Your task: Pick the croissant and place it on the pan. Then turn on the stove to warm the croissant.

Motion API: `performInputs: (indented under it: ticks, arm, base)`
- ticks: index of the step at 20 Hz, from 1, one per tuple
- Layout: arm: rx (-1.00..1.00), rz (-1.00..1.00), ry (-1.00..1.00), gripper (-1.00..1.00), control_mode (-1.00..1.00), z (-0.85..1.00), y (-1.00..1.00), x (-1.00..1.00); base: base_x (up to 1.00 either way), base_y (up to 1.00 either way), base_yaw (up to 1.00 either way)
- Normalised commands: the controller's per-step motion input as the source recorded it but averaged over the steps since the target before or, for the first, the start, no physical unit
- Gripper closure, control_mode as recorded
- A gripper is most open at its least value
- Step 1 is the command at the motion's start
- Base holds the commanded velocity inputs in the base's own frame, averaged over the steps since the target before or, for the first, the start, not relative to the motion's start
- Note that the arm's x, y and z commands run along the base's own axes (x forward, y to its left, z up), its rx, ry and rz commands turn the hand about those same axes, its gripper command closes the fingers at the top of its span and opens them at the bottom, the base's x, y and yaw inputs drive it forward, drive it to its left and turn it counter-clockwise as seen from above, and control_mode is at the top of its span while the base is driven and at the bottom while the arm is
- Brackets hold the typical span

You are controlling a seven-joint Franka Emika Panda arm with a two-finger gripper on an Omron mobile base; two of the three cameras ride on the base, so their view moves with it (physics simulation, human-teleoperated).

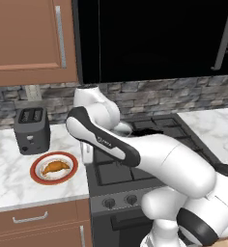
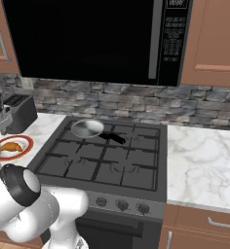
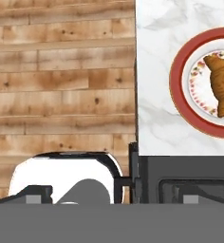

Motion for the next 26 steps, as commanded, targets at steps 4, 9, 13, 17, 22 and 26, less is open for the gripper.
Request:
performInputs:
  ticks: [4,9,13,17,22,26]
  arm:
    - [0.06,0.05,-0.03,-1.00,-1.00,-0.10,0.08,0.22]
    - [0.08,0.06,0.00,-1.00,-1.00,-0.16,0.09,0.34]
    - [0.05,0.04,0.00,-1.00,-1.00,-0.19,0.14,0.35]
    - [0.01,0.01,0.00,-1.00,-1.00,-0.21,0.24,0.26]
    - [0.00,0.00,0.00,-1.00,-1.00,-0.22,0.25,0.21]
    - [0.00,0.00,0.00,-1.00,-1.00,-0.24,0.21,0.29]
  base:
    - [0.00,0.00,0.00]
    - [0.00,0.00,0.00]
    - [0.00,0.00,0.00]
    - [0.00,0.00,0.00]
    - [0.00,0.00,0.00]
    - [0.00,0.00,0.00]
